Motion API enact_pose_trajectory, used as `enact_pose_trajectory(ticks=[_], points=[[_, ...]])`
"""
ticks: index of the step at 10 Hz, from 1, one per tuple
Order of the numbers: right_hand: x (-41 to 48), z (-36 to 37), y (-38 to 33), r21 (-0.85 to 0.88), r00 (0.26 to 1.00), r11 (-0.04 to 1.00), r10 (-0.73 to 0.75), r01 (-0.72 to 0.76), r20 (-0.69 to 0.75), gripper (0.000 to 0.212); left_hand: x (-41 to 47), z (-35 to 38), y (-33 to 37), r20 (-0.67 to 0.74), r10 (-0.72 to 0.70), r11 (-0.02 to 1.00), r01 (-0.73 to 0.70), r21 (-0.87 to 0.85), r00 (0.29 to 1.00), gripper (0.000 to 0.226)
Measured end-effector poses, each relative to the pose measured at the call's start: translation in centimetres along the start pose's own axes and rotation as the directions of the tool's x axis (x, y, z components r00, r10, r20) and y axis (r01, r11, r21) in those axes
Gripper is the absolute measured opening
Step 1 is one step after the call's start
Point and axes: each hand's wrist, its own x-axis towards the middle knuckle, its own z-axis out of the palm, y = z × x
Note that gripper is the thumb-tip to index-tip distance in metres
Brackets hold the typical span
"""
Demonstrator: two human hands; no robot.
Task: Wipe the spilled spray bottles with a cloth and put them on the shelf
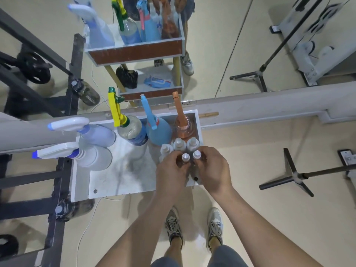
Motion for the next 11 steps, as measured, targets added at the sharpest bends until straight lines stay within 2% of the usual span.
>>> enact_pose_trajectory(ticks=[1,2,3,4,5,6,8,10,11], points=[[-0.2,-0.2,-0.5,-0.003,0.999,1.000,0.028,-0.028,-0.015,0.015,-0.1,-0.7,-0.4,-0.005,0.018,1.000,-0.018,0.019,1.000,0.015],[-0.4,-0.8,-1.3,0.010,0.998,0.999,0.033,-0.033,-0.056,0.036,0.0,-2.0,-1.2,-0.114,0.048,0.997,-0.041,0.065,0.992,0.016],[-0.6,-1.0,-2.3,-0.082,0.993,0.990,-0.115,0.114,-0.017,0.027,0.2,-3.0,-1.8,-0.098,0.053,0.998,-0.049,0.040,0.994,0.019],[-0.3,-1.1,-3.0,-0.084,0.994,0.991,-0.100,0.103,0.046,0.021,0.2,-2.5,-1.3,0.064,0.098,0.995,-0.100,0.022,0.993,0.031],[0.0,-1.0,-3.1,-0.022,1.000,1.000,-0.018,0.018,0.014,0.019,0.4,-1.6,-0.8,0.076,0.155,0.986,-0.159,0.046,0.985,0.029],[0.1,-0.9,-2.9,0.005,0.998,0.998,0.056,-0.056,-0.022,0.015,0.8,-1.3,-0.7,0.038,0.158,0.987,-0.159,0.032,0.987,0.023],[-0.4,-0.3,-2.2,0.011,0.991,0.992,0.127,-0.127,-0.029,0.026,0.9,-1.9,-0.9,0.057,0.134,0.988,-0.137,0.069,0.989,0.021],[-0.8,0.2,-2.1,0.037,0.990,0.991,0.132,-0.131,-0.039,0.029,0.5,-3.0,-0.7,0.057,0.129,0.992,-0.129,0.003,0.990,0.025],[-1.2,0.0,-1.5,0.101,0.974,0.972,0.220,-0.213,-0.061,0.036,0.6,-3.9,-0.8,0.040,0.124,0.992,-0.123,-0.037,0.991,0.013]])
